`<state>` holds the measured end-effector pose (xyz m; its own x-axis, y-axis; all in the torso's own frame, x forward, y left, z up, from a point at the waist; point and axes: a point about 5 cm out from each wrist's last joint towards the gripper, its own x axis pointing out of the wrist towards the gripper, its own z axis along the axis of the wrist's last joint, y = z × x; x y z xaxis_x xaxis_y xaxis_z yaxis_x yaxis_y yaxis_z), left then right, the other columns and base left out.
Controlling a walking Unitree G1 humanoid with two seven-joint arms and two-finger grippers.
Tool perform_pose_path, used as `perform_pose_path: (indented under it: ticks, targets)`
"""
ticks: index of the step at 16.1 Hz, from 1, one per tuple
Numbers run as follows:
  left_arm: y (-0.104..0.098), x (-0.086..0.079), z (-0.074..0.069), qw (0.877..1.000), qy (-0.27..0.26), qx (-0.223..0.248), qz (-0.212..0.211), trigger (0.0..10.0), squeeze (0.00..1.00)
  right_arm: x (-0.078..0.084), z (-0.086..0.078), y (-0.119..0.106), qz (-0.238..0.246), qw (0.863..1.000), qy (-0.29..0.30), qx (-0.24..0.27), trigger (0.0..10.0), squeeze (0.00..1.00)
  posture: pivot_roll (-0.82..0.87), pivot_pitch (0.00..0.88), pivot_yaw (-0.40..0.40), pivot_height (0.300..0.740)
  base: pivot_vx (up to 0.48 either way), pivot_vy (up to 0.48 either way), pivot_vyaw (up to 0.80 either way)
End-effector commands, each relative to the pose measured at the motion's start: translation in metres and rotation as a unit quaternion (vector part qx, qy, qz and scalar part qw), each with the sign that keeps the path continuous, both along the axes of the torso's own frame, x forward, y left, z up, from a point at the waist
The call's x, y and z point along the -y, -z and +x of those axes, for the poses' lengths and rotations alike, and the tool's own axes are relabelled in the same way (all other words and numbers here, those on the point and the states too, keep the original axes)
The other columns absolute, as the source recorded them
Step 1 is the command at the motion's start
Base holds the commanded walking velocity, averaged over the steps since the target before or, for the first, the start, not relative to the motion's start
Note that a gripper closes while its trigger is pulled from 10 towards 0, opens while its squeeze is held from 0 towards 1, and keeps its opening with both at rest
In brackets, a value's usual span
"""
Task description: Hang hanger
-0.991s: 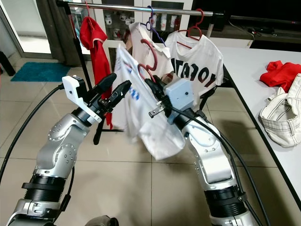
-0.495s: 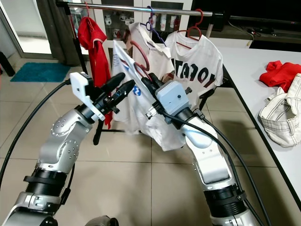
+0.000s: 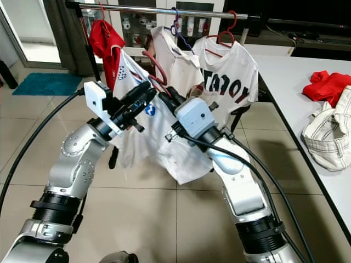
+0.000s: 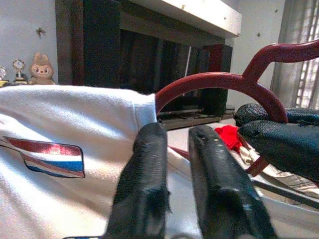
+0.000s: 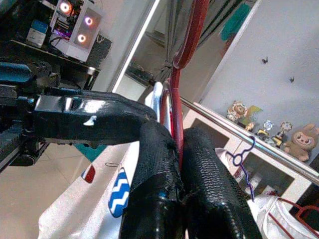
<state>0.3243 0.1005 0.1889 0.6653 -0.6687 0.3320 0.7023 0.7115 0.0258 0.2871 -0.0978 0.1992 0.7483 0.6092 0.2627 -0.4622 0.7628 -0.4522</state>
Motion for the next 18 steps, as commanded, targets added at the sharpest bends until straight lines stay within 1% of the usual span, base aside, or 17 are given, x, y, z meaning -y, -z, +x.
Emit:
perform_pose_path:
  ticks: [1, 3, 11, 13, 14, 15, 16, 17, 18]
  targets:
    - [-0.0045, 0.0023, 0.0016, 1.000, 0.005, 0.011, 0.004, 0.0, 0.00, -0.0001, -0.0022, -0.0082, 0.003, 1.000, -0.005, 0.027, 10.0, 0.00, -0.07, 0.000, 0.014, 0.740, 0.000, 0.000, 0.00]
    - [-0.0041, 0.0022, 0.0017, 1.000, 0.003, 0.012, 0.003, 0.0, 0.00, -0.0003, -0.0025, -0.0079, 0.004, 1.000, -0.006, 0.027, 10.0, 0.00, -0.07, 0.000, 0.014, 0.740, 0.000, 0.000, 0.00]
    - [-0.0037, -0.0035, 0.0054, 0.999, -0.031, 0.009, -0.006, 0.0, 0.00, 0.0001, -0.0031, -0.0064, 0.010, 1.000, -0.013, 0.021, 10.0, 0.00, -0.07, 0.000, 0.015, 0.740, 0.000, 0.000, 0.00]
    - [-0.0038, -0.0036, 0.0045, 0.999, -0.031, 0.011, -0.009, 0.0, 0.00, 0.0021, -0.0012, -0.0047, 0.008, 1.000, -0.003, 0.015, 10.0, 0.00, -0.07, 0.000, 0.017, 0.740, 0.000, 0.000, 0.00]
    - [-0.0049, -0.0037, 0.0023, 0.999, -0.037, 0.022, -0.009, 0.0, 0.00, 0.0037, -0.0001, -0.0041, 0.011, 1.000, 0.003, 0.012, 10.0, 0.00, -0.07, 0.000, 0.017, 0.740, 0.000, 0.000, 0.00]
    - [-0.0059, -0.0053, 0.0018, 0.998, -0.058, 0.033, -0.003, 7.4, 0.00, 0.0043, 0.0004, -0.0040, 0.014, 1.000, 0.004, 0.011, 10.0, 0.00, -0.07, 0.000, 0.018, 0.740, 0.000, 0.000, 0.00]
    - [-0.0068, -0.0045, 0.0009, 0.998, -0.053, 0.042, 0.000, 10.0, 0.00, 0.0044, 0.0005, -0.0039, 0.015, 1.000, 0.004, 0.011, 10.0, 0.00, -0.07, 0.000, 0.019, 0.740, 0.000, 0.000, 0.00]
    - [-0.0070, -0.0048, -0.0017, 0.996, -0.062, 0.066, 0.012, 10.0, 1.00, 0.0040, 0.0002, -0.0042, 0.018, 1.000, 0.000, 0.010, 10.0, 0.00, -0.07, 0.000, 0.020, 0.740, 0.000, 0.000, 0.00]
    - [-0.0068, -0.0043, -0.0039, 0.994, -0.069, 0.079, 0.016, 10.0, 1.00, 0.0037, -0.0001, -0.0044, 0.019, 1.000, -0.003, 0.010, 10.0, 0.00, -0.07, 0.000, 0.020, 0.740, 0.000, 0.000, 0.00]
